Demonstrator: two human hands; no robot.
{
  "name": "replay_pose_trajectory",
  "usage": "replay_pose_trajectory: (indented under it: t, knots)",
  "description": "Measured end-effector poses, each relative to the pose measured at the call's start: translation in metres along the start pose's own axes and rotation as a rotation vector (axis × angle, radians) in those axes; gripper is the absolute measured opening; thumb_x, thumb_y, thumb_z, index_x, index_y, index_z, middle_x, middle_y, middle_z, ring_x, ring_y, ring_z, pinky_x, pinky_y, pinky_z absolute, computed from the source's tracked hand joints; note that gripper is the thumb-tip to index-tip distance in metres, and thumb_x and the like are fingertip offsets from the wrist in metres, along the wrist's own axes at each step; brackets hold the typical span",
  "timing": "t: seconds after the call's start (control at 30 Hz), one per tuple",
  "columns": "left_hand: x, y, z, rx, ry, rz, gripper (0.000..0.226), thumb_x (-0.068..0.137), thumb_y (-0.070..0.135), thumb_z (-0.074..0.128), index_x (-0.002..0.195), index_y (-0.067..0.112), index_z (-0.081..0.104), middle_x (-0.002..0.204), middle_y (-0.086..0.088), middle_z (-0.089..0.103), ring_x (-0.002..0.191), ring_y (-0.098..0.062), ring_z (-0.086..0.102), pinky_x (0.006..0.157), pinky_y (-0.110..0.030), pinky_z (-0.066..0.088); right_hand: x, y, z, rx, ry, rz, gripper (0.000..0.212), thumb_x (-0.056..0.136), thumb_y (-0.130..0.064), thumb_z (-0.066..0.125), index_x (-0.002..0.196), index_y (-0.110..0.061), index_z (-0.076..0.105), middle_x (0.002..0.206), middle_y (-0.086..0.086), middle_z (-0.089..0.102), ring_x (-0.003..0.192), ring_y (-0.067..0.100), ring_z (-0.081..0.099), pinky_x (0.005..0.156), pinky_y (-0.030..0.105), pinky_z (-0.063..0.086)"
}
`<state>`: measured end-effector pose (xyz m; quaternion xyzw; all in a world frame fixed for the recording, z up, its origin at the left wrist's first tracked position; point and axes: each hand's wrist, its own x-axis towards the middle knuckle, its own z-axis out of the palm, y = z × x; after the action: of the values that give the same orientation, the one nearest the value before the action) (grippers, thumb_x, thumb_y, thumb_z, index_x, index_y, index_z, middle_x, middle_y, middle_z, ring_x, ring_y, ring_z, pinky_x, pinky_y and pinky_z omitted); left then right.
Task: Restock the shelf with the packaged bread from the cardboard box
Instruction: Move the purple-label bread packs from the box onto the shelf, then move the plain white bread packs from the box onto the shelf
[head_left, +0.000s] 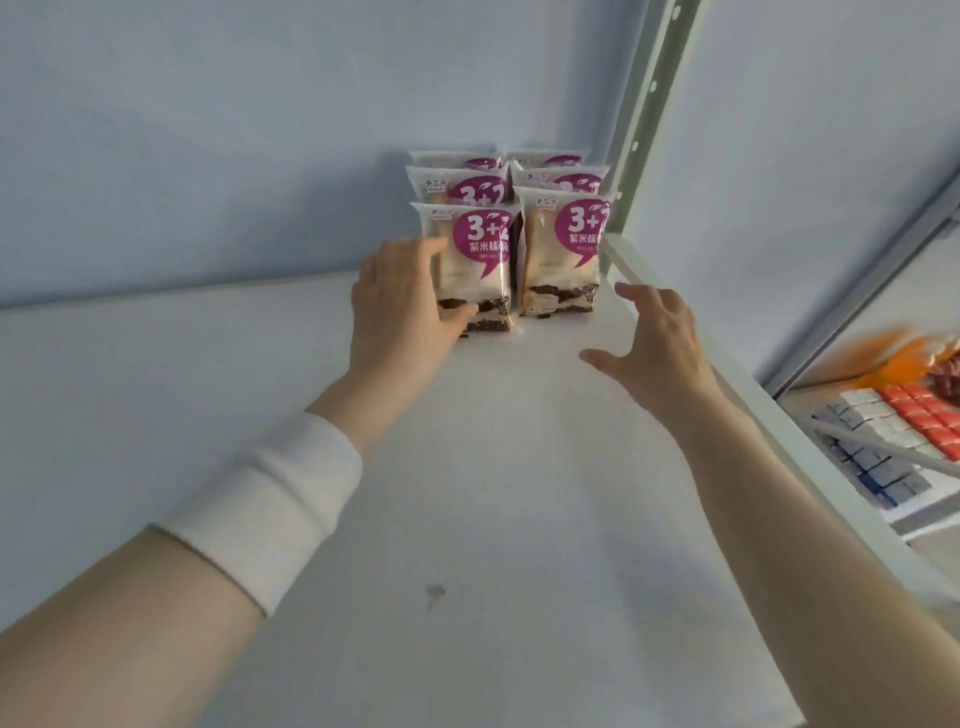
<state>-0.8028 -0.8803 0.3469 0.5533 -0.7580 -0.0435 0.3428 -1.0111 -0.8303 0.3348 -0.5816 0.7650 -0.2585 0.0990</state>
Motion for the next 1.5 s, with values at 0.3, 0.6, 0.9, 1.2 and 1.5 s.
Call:
replay_pose_trajectory:
  t: [0.3, 0.6, 0.9, 1.2, 1.5]
  knots:
    - [-0.153, 0.079, -0.067, 0.493, -0.706, 0.476, 0.058, 0.081, 0.039, 0.065, 0.127, 0.013, 0.039, 0.124, -0.012, 0.044, 0.112, -0.030, 0.046, 0.088, -0.039, 0.040, -0.237, 0.007, -0.043, -0.327, -0.018, 0.088, 0.064, 0.081, -0.021, 0.068, 0.135, -0.016, 0.036, 0.137, 0.011, 0.029, 0.128, 0.030, 0.029, 0.096, 0.039, 0.042]
    - [-0.325, 0.223, 0.005, 0.362, -0.832, 0.826, 0.050, 0.082, 0.033, 0.063, 0.122, 0.013, 0.038, 0.123, -0.013, 0.045, 0.112, -0.030, 0.047, 0.089, -0.041, 0.041, -0.444, 0.147, -0.088, -0.359, -0.087, 0.577, 0.057, 0.084, -0.018, 0.061, 0.134, -0.022, 0.034, 0.136, 0.009, 0.030, 0.125, 0.028, 0.030, 0.091, 0.040, 0.048]
    - [-0.517, 0.348, 0.138, 0.374, -1.243, 1.014, 0.053, 0.082, 0.035, 0.064, 0.124, 0.014, 0.039, 0.128, -0.011, 0.045, 0.119, -0.030, 0.043, 0.095, -0.041, 0.037, -0.637, 0.312, -0.090, -0.226, -0.212, 1.114, 0.041, 0.085, -0.024, 0.060, 0.121, -0.018, 0.040, 0.126, 0.010, 0.036, 0.117, 0.029, 0.035, 0.087, 0.041, 0.048]
    - [-0.571, 0.399, 0.268, 0.441, -1.428, 1.040, 0.052, 0.083, 0.038, 0.061, 0.123, 0.012, 0.042, 0.126, -0.012, 0.047, 0.118, -0.030, 0.044, 0.095, -0.042, 0.037, -0.642, 0.432, -0.053, -0.008, -0.294, 1.282, 0.052, 0.082, -0.029, 0.066, 0.123, -0.012, 0.038, 0.126, 0.011, 0.036, 0.117, 0.030, 0.034, 0.088, 0.038, 0.047]
    - [-0.618, 0.422, 0.470, 0.459, -1.424, 1.061, 0.061, 0.082, 0.031, 0.064, 0.131, 0.011, 0.034, 0.131, -0.015, 0.042, 0.119, -0.033, 0.040, 0.097, -0.041, 0.035, -0.619, 0.580, 0.060, 0.411, -0.220, 1.582, 0.057, 0.087, -0.033, 0.060, 0.129, -0.002, 0.038, 0.129, 0.016, 0.042, 0.121, 0.030, 0.043, 0.099, 0.031, 0.035]
